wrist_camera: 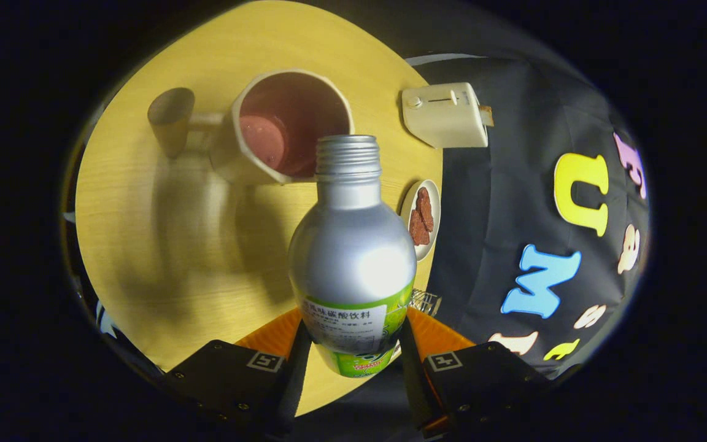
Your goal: Take the bottle from table, then pour the juice into the cup, finally place the bottle on the coaster
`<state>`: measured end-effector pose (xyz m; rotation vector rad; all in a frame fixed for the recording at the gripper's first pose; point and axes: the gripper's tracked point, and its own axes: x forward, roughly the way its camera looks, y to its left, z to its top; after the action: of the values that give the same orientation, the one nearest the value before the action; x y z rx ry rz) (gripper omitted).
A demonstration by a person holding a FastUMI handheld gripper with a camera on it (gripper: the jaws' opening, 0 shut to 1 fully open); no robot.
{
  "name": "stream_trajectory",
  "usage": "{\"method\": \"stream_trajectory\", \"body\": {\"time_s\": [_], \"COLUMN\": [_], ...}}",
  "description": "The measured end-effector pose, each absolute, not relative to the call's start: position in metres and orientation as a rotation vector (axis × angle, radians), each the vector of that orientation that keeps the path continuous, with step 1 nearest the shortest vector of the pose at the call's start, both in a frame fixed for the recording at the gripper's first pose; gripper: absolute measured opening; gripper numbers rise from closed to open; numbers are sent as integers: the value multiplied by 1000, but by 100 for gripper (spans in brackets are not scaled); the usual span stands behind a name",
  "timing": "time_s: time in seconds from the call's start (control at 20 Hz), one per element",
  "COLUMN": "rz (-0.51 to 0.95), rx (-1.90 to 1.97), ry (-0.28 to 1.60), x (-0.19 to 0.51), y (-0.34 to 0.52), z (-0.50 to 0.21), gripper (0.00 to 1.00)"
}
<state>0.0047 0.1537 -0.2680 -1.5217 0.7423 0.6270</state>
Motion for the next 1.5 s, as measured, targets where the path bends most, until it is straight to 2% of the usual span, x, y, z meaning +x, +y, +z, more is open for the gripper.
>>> {"method": "stream_trajectory", "body": {"time_s": [0.2,0.7,1.5], "rz": [641,612,552], "rx": [-1319,-902,-351], "ry": [818,807,696], "x": [-6,-1,46], "y": [149,140,113], "z": [-279,-279,-262], "gripper": [70,70,70]}}
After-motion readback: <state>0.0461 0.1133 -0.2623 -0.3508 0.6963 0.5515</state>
